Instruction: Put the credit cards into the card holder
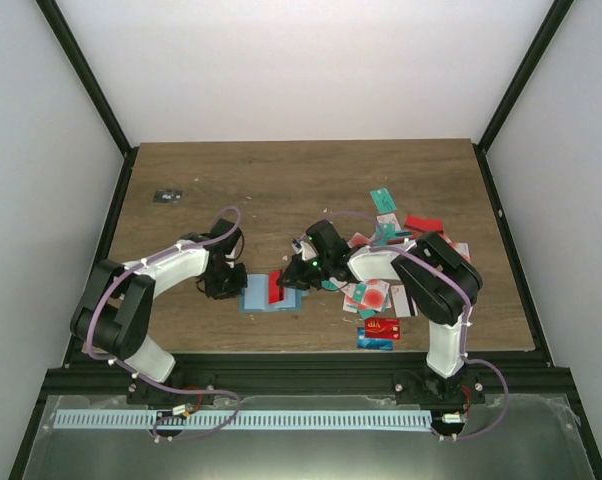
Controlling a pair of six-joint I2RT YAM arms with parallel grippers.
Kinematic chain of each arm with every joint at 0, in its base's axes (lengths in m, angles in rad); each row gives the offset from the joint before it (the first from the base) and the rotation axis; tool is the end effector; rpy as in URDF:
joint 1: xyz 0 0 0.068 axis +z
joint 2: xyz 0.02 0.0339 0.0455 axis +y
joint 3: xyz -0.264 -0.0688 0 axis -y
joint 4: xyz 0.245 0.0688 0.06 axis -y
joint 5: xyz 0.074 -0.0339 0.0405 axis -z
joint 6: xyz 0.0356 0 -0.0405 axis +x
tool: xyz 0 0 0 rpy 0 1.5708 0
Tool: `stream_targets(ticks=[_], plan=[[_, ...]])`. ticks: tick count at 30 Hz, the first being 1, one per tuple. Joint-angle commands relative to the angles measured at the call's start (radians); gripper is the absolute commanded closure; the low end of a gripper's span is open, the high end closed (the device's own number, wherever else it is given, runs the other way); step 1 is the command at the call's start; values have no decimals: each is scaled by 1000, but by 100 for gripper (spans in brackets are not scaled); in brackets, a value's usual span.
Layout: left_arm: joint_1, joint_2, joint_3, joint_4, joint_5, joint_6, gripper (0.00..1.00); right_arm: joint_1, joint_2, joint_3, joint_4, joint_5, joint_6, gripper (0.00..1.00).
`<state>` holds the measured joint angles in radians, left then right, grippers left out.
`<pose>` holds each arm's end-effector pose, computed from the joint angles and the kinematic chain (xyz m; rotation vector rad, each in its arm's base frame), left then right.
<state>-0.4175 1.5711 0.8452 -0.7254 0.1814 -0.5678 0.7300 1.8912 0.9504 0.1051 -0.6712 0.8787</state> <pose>0.2315 -0.1097 0.1515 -0.2162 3.0966 -0.3366 0.2567 0.2594 0.1259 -0.1637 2.7637 1.4249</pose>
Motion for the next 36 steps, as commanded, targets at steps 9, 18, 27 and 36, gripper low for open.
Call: stream_targets(ticks=[9,18,27,36], plan=[[6,16,-23,23,30,14,88,9,48,39,75,-21,16,99],[5,18,-47,41,52,17,89,24,66,25,135,-50,49,99],[5,8,-63,41,53,24,89,29,66,-26,222,-72,108,99],[5,3,-78,48,72,26,89,49,102,-37,295,-75,167,99]])
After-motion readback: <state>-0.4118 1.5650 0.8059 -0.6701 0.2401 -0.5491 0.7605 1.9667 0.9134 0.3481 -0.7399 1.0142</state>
